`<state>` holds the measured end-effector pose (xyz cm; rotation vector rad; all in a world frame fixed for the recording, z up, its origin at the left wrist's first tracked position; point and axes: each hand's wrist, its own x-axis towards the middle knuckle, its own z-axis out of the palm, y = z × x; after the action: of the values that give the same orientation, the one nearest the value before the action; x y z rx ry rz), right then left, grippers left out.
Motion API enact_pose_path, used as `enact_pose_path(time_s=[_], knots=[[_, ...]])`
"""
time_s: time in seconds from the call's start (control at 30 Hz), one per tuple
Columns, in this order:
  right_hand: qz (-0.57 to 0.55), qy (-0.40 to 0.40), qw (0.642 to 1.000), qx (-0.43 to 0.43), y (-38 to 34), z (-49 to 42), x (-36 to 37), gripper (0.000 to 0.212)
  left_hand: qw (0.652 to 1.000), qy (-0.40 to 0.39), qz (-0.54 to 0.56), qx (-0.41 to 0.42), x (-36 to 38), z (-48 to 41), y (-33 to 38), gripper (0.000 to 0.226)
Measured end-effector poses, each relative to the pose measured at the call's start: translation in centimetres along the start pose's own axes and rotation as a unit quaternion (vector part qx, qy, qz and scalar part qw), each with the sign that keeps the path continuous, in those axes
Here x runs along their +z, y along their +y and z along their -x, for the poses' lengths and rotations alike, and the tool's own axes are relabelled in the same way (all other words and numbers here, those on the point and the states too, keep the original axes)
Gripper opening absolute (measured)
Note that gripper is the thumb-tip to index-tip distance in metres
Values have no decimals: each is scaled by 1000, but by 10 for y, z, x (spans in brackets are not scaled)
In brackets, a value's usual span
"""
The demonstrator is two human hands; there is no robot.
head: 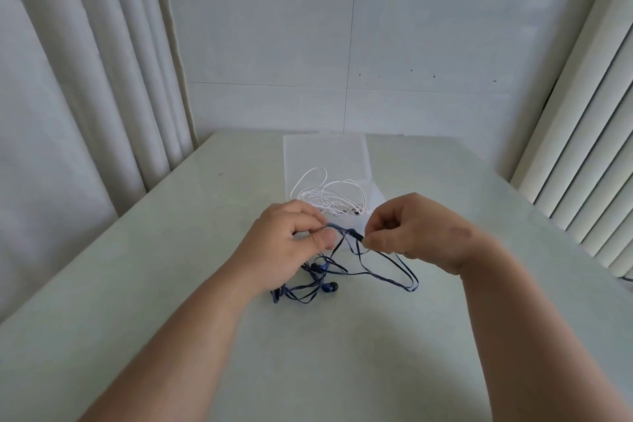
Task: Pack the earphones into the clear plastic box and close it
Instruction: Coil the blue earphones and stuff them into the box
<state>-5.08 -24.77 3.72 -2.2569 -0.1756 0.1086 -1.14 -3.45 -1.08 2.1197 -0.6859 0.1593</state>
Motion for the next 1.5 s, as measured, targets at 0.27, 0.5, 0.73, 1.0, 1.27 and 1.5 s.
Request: enact_pose_path(time_s=[0.27, 0.5, 0.73, 1.0, 1.27, 1.5], knots=[[-2, -24, 999, -47, -2, -3, 12, 30, 996, 22, 91, -12, 2, 1, 2, 19], [84, -89, 991, 49, 3, -3, 12, 8, 957, 176, 223, -56, -1, -1, 2, 30], [254, 71, 958, 109, 17, -21, 25, 15, 872, 147, 463, -58, -14, -1, 7, 39], [-108, -28, 993, -49, -17, -18, 64, 23, 739, 125, 662, -9, -25, -6, 2, 26], [-44, -129, 991, -1, -14, -18, 67, 6, 735, 194, 648, -39, -27, -10, -7, 25], [-76, 19, 997, 4, -1, -7, 5, 15, 715, 396, 559, -136, -41, -8, -22, 30]])
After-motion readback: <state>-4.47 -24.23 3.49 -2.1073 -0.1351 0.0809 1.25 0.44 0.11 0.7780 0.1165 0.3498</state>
